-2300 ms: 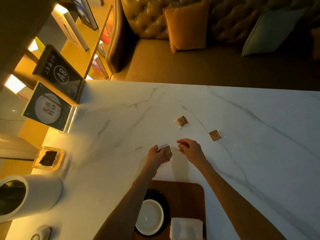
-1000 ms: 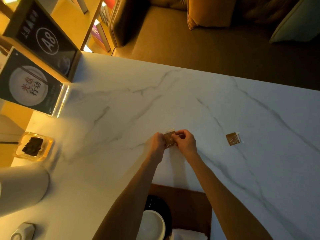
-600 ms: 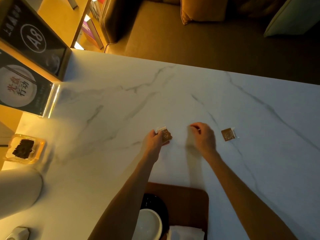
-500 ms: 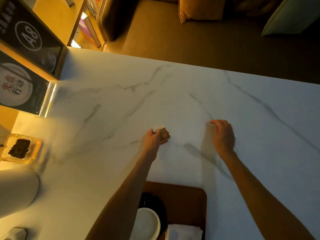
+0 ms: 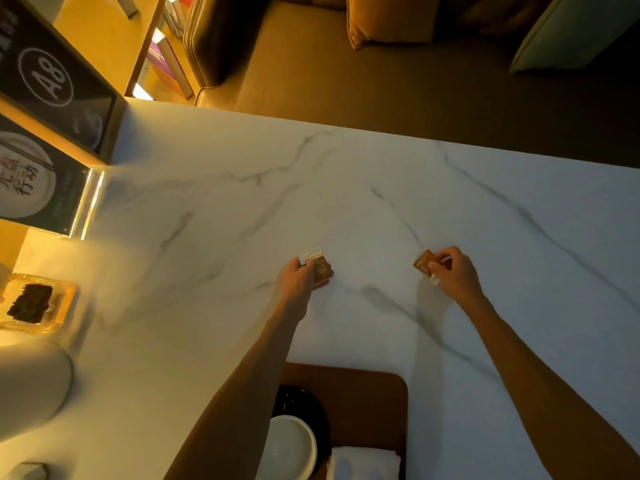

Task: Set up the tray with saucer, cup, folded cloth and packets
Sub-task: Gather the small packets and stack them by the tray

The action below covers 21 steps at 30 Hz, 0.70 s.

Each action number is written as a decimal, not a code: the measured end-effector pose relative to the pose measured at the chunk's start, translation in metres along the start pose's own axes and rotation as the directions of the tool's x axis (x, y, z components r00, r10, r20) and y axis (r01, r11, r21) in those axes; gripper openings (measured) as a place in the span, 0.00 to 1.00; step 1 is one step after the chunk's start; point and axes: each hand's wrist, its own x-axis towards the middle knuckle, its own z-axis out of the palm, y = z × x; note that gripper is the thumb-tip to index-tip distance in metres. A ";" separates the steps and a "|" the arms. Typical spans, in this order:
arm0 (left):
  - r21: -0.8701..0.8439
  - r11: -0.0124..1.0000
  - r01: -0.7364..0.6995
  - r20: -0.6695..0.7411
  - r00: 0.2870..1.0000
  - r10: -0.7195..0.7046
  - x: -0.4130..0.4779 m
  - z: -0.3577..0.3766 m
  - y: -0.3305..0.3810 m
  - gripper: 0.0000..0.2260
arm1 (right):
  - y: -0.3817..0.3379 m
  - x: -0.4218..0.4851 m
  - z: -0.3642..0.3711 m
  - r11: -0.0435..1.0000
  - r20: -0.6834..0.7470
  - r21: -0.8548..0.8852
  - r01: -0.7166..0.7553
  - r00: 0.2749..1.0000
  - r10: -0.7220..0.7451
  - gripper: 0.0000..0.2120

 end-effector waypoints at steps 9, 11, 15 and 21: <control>0.001 1.000 -0.015 0.058 0.998 0.015 -0.003 -0.003 0.003 0.09 | -0.110 -0.037 0.043 0.885 0.351 0.447 0.129 0.885 -0.306 0.19; 0.018 1.000 -0.019 0.070 0.997 0.018 -0.005 -0.004 0.005 0.10 | -0.129 -0.037 0.050 0.922 0.403 0.282 0.265 0.840 -0.364 0.22; 0.002 1.000 -0.009 0.080 0.997 0.008 -0.008 -0.003 0.009 0.10 | -0.151 -0.030 0.063 0.908 0.433 0.026 0.418 0.814 -0.387 0.12; 0.036 0.997 -0.075 0.077 0.994 0.072 -0.013 -0.004 0.007 0.11 | -0.164 -0.032 0.089 0.833 0.485 -0.150 0.532 0.774 -0.407 0.21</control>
